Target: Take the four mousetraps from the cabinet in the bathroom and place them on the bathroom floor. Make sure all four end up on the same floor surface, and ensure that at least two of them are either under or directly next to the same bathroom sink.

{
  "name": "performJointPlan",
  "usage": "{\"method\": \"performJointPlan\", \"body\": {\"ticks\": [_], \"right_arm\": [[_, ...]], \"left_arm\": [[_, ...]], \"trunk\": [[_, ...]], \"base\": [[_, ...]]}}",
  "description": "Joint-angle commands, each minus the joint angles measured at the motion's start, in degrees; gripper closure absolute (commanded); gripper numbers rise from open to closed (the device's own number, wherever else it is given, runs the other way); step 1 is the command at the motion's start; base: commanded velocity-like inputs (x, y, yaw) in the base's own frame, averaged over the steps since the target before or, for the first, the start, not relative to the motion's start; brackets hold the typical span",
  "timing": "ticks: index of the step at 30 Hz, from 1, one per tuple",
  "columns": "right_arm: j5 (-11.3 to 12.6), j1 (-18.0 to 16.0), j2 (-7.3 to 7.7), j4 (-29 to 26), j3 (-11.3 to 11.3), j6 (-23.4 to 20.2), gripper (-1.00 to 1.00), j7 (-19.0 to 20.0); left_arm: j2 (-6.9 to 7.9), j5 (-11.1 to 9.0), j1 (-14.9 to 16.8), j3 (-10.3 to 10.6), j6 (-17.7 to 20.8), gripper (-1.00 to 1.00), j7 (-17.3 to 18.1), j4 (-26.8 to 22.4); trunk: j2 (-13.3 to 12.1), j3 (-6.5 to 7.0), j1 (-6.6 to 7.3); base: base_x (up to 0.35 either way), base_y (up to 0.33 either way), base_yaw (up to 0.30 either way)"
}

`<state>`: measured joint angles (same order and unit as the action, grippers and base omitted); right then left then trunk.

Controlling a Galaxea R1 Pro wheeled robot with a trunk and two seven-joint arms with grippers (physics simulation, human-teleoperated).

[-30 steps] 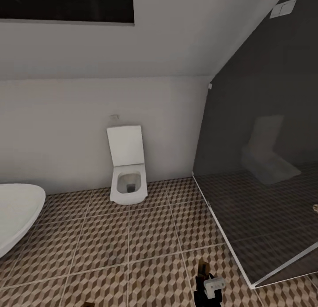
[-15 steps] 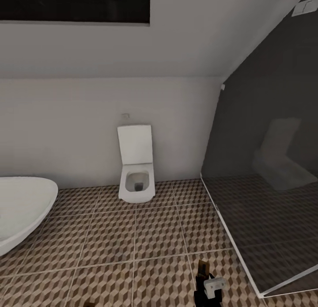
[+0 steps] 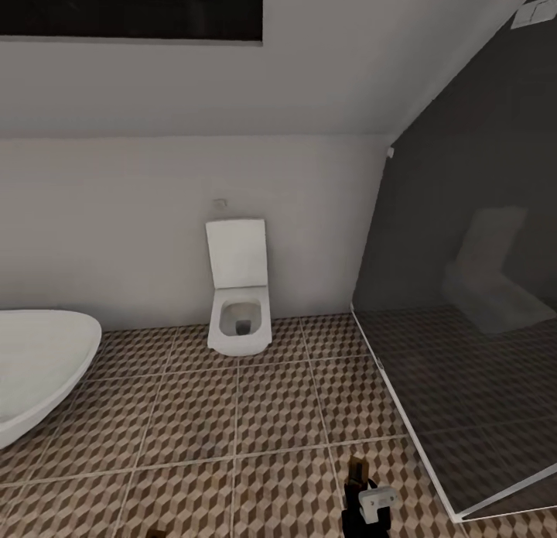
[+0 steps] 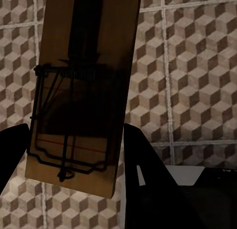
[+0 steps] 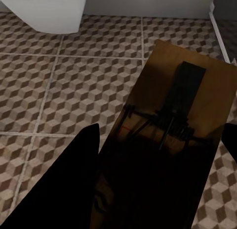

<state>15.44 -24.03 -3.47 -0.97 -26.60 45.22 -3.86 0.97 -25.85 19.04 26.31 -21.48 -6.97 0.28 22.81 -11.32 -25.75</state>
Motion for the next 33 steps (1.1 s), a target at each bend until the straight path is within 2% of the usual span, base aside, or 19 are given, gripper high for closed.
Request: {"method": "performJointPlan", "body": {"ticks": [1, 5, 7, 9, 10, 14, 15, 16, 19, 22, 24, 25, 26, 30, 33], "right_arm": [[0.21, -0.05, -0.01, 0.04, -0.48, 0.13, 1.0, -0.38], [0.03, -0.05, -0.08, -0.14, -0.44, -0.04, 1.0, -0.41], [-0.06, -0.05, -0.14, -0.34, -0.41, -2.62, 1.0, -0.49], [-0.06, -0.07, -0.12, -2.07, -0.4, -9.23, 1.0, -0.9], [-0.06, -0.08, -0.1, -3.02, -0.39, -11.26, 1.0, -1.12], [-0.13, -0.13, 0.72, -16.01, -0.42, -27.32, 1.0, -4.79], [-0.14, -0.13, 1.0, -19.4, -0.41, -30.85, 1.0, -5.81], [-0.14, -0.13, 1.11, -21.0, -0.4, -32.54, 1.0, -6.25], [-0.19, -0.14, 1.46, -28.21, -0.39, -40.38, 1.0, -7.77], [-0.21, -0.14, 1.52, -32.09, -0.36, -43.16, 1.0, -8.3], [-0.23, -0.15, 1.53, -34.26, -0.32, -44.03, 1.0, -8.49], [-0.23, -0.15, 1.53, -34.94, -0.32, -44.35, 1.0, -8.52], [-0.23, -0.19, 1.54, -37.47, -0.31, -46.14, 1.0, -8.61], [-0.22, -0.36, 1.47, -45.77, -0.25, -55.91, 1.0, -9.8], [-0.18, -0.66, 1.08, -50.02, -0.17, -63.06, 1.0, -12.22]], "left_arm": [[-0.02, -0.25, 0.04, 0.49, -0.14, 1.0, -0.23, 0.04], [-0.08, -0.18, 0.04, 0.22, 1.14, 1.0, -0.55, -1.84], [0.33, -0.14, 0.04, 0.17, 4.61, 1.0, -0.68, -4.55], [1.77, -0.1, 0.04, 0.15, 12.29, 1.0, -0.73, -9.02], [2.23, -0.1, 0.04, 0.13, 14.73, 1.0, -0.73, -10.66], [6.19, -0.04, 0.25, -0.02, 33.98, 1.0, -1.97, -27.96], [6.81, -0.02, 0.72, -0.08, 38.23, 1.0, -3.01, -31.84], [7.03, -0.01, 1.2, -0.12, 40.24, 1.0, -3.59, -33.49], [7.68, 0.01, 7.11, -0.37, 50.7, 1.0, -6.86, -38.09], [7.83, 0.01, 15.85, -0.48, 55.99, 1.0, -8.0, -34.46], [7.82, -0.01, 22.04, -0.53, 57.29, 1.0, -8.27, -30.62], [7.82, -0.01, 23.42, -0.53, 57.47, 1.0, -8.31, -29.92], [7.8, 0.0, 26.61, -0.55, 57.89, 1.0, -8.4, -28.54], [7.51, -0.06, 29.58, -0.51, 58.23, 1.0, -8.5, -26.15], [5.49, -0.13, 30.03, -0.4, 56.5, 1.0, -8.2, -20.15]], "trunk": [[0.11, -0.11, -0.03], [0.11, -0.11, -0.03], [0.11, -0.11, -0.03], [0.11, -0.11, -0.03], [0.11, -0.11, -0.03], [0.11, -0.11, -0.03], [0.11, -0.11, -0.03], [0.11, -0.11, -0.03], [0.11, -0.11, -0.03], [0.11, -0.11, -0.03], [0.11, -0.11, -0.03], [0.11, -0.11, -0.03], [0.11, -0.11, -0.03], [0.11, -0.11, -0.03], [0.11, -0.11, -0.03]], "base": [[0.0, 0.0, 0.0], [0.0, 0.0, 0.0], [0.0, 0.0, 0.0], [0.0, 0.0, 0.0], [0.0, 0.0, 0.0], [0.0, 0.0, 0.0], [0.0, 0.0, 0.0], [0.0, 0.0, 0.0], [0.0, 0.0, 0.0], [0.0, 0.0, 0.0], [0.0, 0.0, 0.0], [0.0, 0.0, 0.0], [0.0, 0.0, 0.0], [0.0, 0.0, 0.0], [0.0, 0.0, 0.0]]}}
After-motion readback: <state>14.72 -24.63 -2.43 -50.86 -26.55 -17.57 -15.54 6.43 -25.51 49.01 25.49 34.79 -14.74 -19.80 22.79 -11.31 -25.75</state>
